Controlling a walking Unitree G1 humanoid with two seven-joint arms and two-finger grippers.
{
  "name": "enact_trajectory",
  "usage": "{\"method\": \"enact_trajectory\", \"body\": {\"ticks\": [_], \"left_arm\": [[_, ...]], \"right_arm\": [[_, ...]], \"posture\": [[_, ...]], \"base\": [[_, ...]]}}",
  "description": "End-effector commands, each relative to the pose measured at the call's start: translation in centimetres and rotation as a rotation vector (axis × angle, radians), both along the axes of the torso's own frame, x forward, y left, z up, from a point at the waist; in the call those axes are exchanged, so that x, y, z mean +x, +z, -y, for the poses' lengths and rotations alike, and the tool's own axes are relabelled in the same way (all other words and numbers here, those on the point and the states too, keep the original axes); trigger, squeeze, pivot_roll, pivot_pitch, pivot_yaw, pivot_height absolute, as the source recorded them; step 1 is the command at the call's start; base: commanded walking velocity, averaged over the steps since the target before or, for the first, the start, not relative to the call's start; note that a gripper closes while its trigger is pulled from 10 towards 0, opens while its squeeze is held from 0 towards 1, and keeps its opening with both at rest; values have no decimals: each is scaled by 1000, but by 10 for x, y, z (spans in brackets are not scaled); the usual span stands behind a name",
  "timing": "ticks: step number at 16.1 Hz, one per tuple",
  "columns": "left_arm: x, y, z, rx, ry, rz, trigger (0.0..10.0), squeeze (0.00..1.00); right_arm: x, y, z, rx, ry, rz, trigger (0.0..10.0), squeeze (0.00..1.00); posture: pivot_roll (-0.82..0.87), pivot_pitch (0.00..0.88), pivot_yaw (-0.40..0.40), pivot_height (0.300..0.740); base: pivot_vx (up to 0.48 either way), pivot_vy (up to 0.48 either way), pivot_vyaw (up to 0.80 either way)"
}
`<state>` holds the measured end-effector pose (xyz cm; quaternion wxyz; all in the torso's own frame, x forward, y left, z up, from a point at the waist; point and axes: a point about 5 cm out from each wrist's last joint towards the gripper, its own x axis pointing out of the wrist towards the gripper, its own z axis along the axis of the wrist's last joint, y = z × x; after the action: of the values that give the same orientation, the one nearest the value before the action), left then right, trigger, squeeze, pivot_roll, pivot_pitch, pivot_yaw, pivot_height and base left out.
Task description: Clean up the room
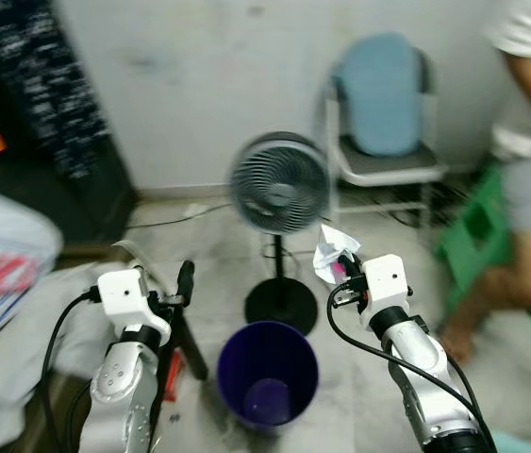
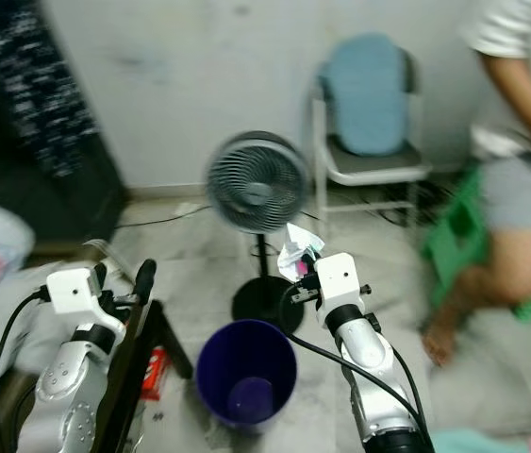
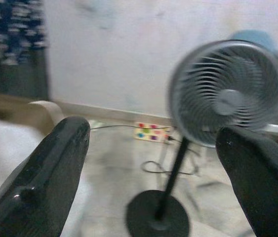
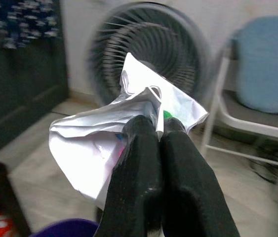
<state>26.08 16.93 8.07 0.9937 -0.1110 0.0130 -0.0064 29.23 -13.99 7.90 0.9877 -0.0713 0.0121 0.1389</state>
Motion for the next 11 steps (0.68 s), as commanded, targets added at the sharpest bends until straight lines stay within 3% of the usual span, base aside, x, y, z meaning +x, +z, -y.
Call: {"method": "enact_trajectory", "body": {"ticks": [1, 3, 5, 11], "left_arm": [[-1, -1, -3, 7, 4, -8, 10000, 0], [-1, 0, -2, 14, -8, -2, 10000, 0], [-2, 1, -3, 19, -23, 2, 10000, 0], [-3, 6, -1, 17, -83, 38, 10000, 0]], "right_arm": [[1, 0, -7, 2, 17, 0, 10000, 0], [0, -1, -9, 2, 23, -3, 10000, 0], [1, -1, -9, 4, 22, -3, 10000, 0], [3, -3, -10, 4, 17, -8, 10000, 0]], "posture": [[-175, 0, 80, 740], [-172, 0, 82, 740], [-170, 0, 83, 740], [-167, 0, 88, 740]], "base": [[0, 0, 619], [0, 0, 0], [0, 0, 547], [0, 0, 770]]}}
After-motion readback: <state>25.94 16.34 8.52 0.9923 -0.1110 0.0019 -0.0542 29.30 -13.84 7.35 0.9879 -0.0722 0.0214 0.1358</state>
